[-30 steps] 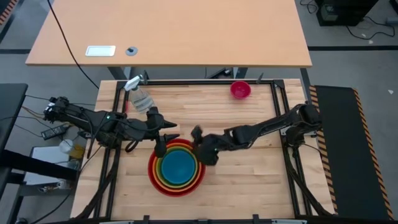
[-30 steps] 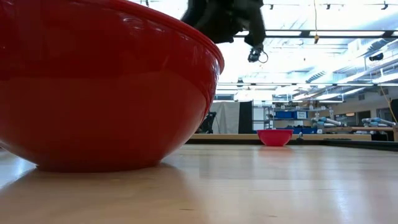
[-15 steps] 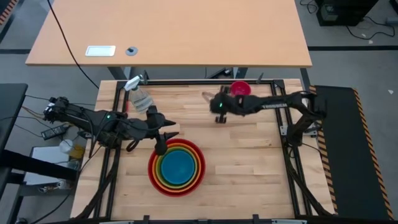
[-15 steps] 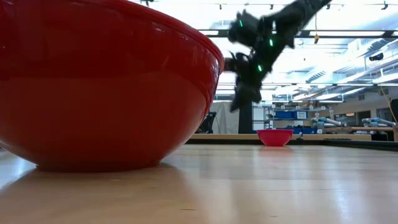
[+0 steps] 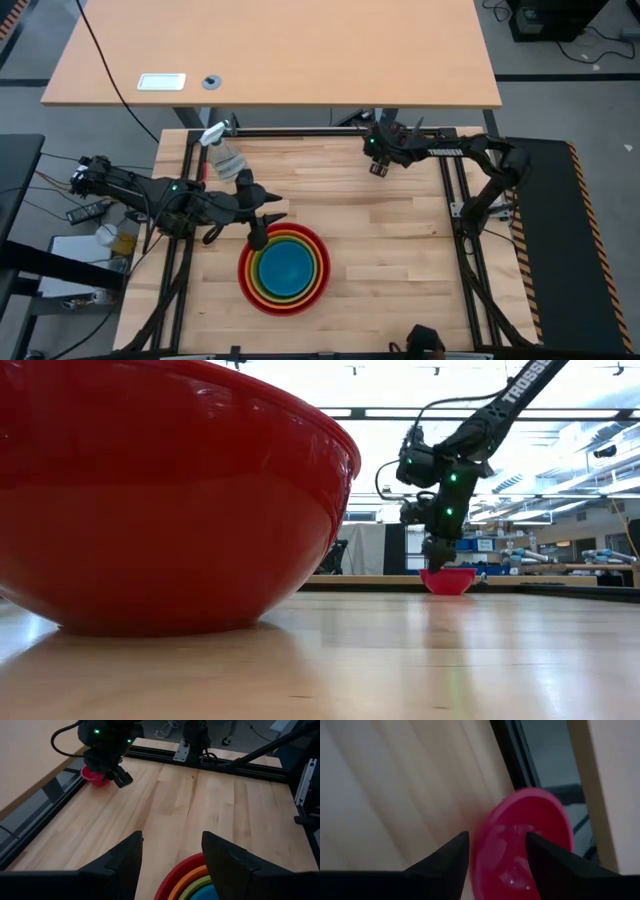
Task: Nest bowls inside each other
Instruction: Stack the pink bowl on top of the blue bowl
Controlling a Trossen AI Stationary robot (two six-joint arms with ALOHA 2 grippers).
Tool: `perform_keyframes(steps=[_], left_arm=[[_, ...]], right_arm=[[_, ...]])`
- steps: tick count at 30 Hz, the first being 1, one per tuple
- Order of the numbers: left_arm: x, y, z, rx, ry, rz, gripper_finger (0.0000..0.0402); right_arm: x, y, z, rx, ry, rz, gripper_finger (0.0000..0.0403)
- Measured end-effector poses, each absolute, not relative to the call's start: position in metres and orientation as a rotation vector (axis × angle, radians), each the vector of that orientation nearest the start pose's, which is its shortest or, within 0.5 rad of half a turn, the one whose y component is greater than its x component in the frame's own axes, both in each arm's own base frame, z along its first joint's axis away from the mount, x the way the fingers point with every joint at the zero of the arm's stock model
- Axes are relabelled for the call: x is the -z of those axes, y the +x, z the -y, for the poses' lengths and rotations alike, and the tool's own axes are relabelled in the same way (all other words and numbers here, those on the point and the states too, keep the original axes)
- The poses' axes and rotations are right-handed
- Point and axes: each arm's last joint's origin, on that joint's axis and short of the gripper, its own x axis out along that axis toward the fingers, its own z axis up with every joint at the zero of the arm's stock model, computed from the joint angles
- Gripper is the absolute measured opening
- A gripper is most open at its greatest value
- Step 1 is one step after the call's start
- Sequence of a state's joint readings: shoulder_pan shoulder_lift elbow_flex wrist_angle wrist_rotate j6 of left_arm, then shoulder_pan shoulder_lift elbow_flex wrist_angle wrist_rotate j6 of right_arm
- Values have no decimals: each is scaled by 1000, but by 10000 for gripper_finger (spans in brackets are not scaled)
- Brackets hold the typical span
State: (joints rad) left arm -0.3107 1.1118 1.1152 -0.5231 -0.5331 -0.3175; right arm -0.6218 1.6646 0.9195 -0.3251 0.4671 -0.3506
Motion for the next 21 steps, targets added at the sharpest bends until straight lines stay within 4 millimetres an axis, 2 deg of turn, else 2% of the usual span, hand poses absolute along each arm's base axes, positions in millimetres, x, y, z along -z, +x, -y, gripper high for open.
perform_keyframes(steps=[7, 12, 15, 21], left_arm=[[-353, 221, 56, -297, -107, -455, 208], [-352, 220, 56, -301, -115, -462, 208], [-352, 220, 56, -301, -115, -461, 208], [-352, 220, 56, -304, -125, -460, 208]], right_arm=[[-159, 231, 205, 776, -94, -1284, 192], [-156, 224, 205, 801, -29, -1325, 161], [-156, 221, 205, 811, -7, -1336, 124], [-154, 218, 205, 801, 19, -1357, 25]])
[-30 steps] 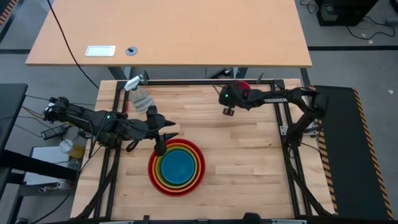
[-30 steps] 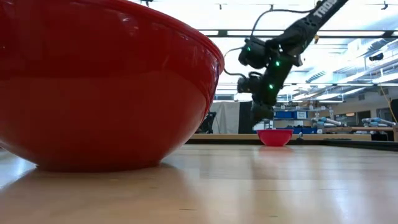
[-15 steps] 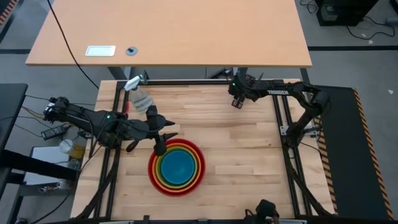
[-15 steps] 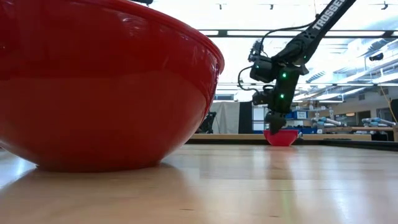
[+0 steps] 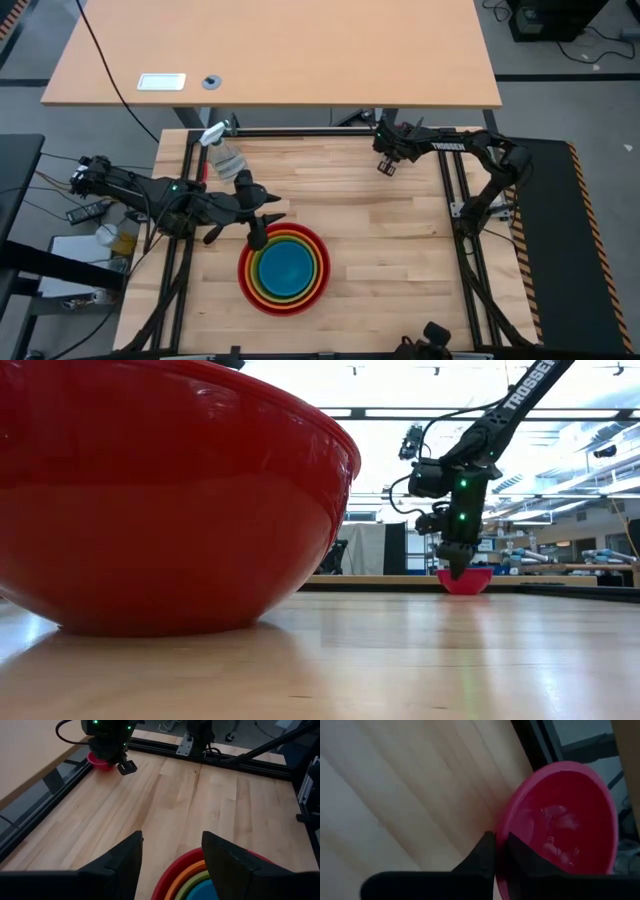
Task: Nest bowls inside each other
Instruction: Stack the pink bowl on top of the blue bowl
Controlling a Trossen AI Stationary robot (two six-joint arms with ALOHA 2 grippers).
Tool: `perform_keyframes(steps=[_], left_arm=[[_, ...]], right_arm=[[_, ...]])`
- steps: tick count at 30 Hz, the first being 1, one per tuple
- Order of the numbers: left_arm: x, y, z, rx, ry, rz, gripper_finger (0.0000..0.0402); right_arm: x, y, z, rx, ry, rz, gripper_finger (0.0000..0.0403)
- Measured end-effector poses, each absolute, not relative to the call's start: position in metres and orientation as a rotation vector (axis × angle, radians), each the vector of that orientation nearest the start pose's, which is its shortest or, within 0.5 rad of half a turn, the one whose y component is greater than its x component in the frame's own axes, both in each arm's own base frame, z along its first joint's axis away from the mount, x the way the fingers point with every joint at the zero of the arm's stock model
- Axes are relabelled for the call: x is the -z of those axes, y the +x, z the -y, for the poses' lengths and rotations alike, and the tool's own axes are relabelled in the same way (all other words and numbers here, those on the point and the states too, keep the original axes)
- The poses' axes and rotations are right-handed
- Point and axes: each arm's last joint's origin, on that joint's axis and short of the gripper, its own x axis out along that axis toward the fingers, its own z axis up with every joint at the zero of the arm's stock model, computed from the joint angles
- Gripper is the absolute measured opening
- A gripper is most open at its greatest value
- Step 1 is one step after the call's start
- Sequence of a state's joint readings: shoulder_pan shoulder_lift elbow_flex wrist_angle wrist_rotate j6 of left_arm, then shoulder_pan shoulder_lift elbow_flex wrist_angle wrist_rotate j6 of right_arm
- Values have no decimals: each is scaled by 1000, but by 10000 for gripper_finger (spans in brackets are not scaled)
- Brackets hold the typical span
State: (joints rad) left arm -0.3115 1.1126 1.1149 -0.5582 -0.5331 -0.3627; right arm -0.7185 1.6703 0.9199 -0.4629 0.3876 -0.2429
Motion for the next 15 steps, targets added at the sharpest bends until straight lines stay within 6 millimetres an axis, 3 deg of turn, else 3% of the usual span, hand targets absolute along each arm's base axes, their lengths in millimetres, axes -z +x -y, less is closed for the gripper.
perform_keyframes(steps=[6, 11, 15], left_arm=[[-352, 220, 56, -306, -137, -458, 208], [-352, 220, 56, -307, -141, -458, 208], [-352, 220, 55, -306, -137, -459, 208]], right_arm=[[-154, 230, 187, 670, 32, -1355, 35], [-161, 260, 139, 429, -90, -1340, 29], [-174, 286, 91, 218, -268, -1203, 26]])
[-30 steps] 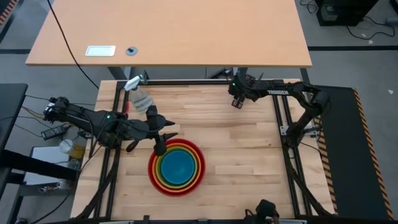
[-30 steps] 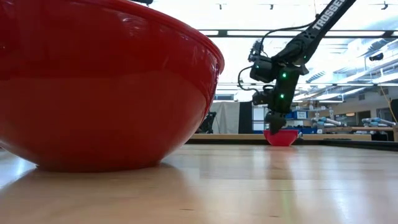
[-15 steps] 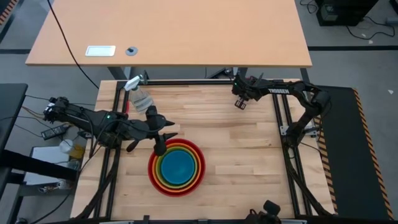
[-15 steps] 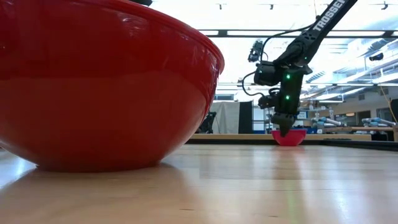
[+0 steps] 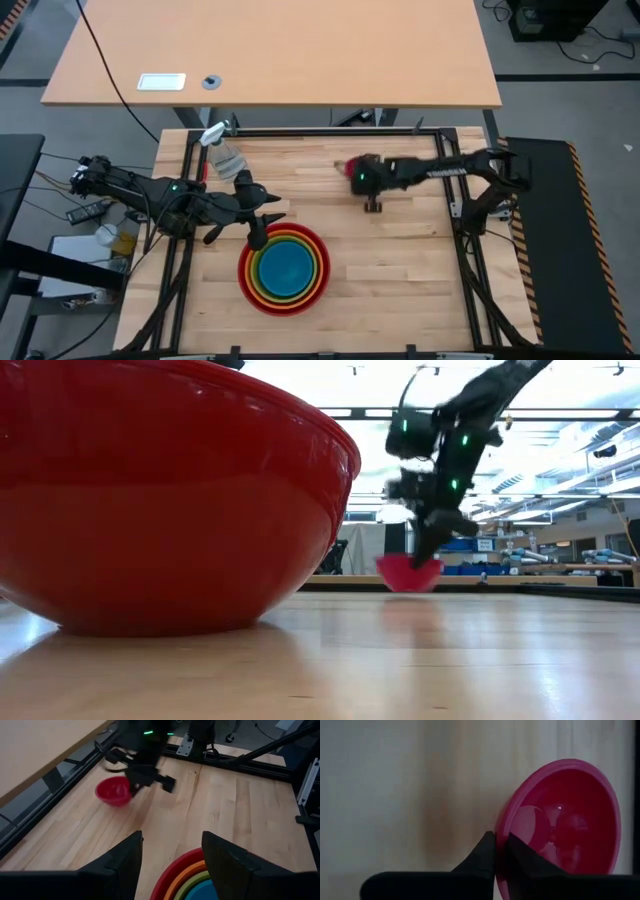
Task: Nest bowls inside each other
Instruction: Stack the pink bowl on top of the blue bowl
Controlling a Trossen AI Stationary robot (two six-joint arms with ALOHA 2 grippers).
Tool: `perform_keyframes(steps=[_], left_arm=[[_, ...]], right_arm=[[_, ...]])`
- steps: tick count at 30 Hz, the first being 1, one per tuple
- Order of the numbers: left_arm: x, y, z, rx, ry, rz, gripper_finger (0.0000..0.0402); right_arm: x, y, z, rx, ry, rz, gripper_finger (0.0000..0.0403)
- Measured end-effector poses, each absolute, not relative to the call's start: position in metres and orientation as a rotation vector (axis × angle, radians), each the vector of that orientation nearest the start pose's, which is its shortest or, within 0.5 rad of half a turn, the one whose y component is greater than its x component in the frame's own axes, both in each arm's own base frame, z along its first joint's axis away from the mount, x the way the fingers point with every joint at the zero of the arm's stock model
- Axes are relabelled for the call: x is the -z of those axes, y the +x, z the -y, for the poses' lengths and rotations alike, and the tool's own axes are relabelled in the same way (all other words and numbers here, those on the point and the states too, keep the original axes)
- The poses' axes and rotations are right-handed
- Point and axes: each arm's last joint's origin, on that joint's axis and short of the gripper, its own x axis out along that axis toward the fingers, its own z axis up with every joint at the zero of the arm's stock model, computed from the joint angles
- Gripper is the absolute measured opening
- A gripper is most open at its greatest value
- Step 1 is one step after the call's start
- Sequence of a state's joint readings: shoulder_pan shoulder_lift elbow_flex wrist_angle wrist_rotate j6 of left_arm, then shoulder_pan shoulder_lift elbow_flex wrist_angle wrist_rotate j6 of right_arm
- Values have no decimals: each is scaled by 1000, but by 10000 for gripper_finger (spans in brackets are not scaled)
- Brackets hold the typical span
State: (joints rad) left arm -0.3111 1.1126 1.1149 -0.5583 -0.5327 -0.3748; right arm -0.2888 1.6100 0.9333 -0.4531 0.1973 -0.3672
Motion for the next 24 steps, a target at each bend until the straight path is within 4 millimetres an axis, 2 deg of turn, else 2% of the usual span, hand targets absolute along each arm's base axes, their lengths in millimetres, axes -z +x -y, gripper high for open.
perform_keyframes(steps=[4, 9, 14, 17, 24], left_arm=[[-352, 220, 55, -306, -136, -460, 208], [-354, 217, 55, -266, -127, -463, 208], [-359, 208, 54, -203, -88, -471, 208], [-360, 206, 55, -186, -51, -460, 208], [-347, 211, 56, -174, -8, -438, 208]], right_arm=[[-190, 302, 43, 40, -475, -1044, 34], [-212, 311, -5, -40, -685, -831, 34], [-235, 320, -41, -235, -639, -516, 35], [-239, 326, -55, -351, -605, -382, 35], [-234, 363, -91, -482, -607, -380, 35]])
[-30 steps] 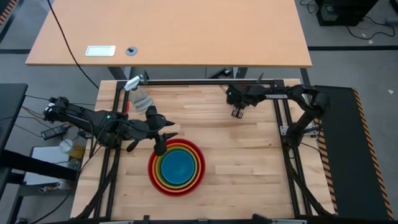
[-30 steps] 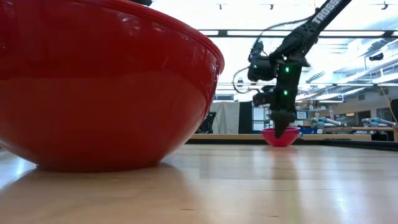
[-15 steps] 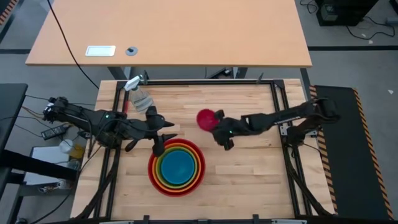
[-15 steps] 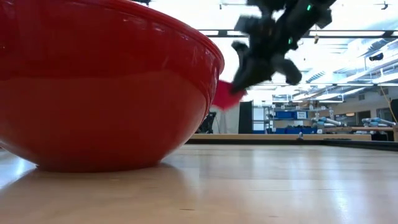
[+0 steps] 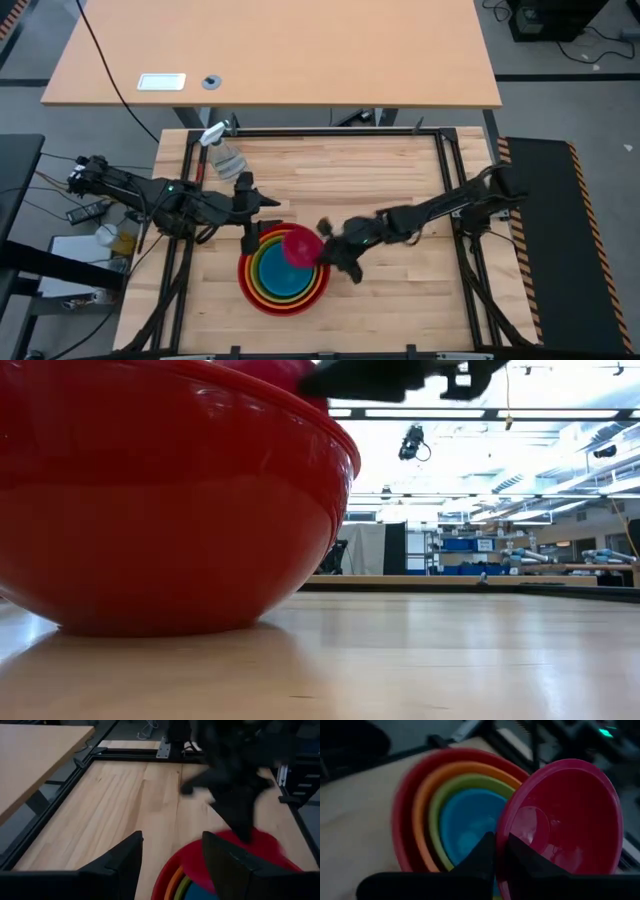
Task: Nest bowls inside each other
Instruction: Stack the pink bowl on top of the blue bowl
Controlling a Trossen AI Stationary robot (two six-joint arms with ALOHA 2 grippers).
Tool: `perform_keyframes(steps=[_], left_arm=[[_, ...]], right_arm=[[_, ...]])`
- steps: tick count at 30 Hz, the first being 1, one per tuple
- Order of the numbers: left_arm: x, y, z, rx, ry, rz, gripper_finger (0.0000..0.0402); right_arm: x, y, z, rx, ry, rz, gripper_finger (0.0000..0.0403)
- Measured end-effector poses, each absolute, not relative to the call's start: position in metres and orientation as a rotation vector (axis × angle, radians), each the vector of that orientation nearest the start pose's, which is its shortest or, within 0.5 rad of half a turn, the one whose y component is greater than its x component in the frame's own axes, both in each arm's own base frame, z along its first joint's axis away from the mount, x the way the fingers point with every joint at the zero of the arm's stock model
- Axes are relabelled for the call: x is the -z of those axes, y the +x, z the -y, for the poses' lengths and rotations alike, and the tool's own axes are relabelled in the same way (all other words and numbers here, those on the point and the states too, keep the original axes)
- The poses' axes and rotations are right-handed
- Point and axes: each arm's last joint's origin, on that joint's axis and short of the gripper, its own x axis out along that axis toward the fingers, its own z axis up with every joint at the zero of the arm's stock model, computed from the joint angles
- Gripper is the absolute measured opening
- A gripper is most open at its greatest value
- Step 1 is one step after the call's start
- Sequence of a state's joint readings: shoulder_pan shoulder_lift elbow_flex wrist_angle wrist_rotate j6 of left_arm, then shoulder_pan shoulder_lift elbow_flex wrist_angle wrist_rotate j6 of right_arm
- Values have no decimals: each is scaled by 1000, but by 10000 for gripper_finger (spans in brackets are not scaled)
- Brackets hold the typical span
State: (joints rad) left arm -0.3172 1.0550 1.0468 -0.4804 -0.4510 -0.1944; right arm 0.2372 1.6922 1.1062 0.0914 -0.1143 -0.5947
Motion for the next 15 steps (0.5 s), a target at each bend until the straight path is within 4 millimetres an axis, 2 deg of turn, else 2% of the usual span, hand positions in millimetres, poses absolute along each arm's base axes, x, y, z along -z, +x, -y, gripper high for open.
perform_keyframes(steps=[7, 11, 15], left_arm=[[-348, 211, 56, -180, -45, -427, 208], [-347, 211, 56, -191, -90, -427, 208], [-346, 210, 56, -201, -132, -435, 208]], right_arm=[[-227, 407, -120, -598, -603, -433, 36], [-208, 426, -126, -619, -601, -497, 36], [-191, 437, -121, -612, -593, -572, 37]])
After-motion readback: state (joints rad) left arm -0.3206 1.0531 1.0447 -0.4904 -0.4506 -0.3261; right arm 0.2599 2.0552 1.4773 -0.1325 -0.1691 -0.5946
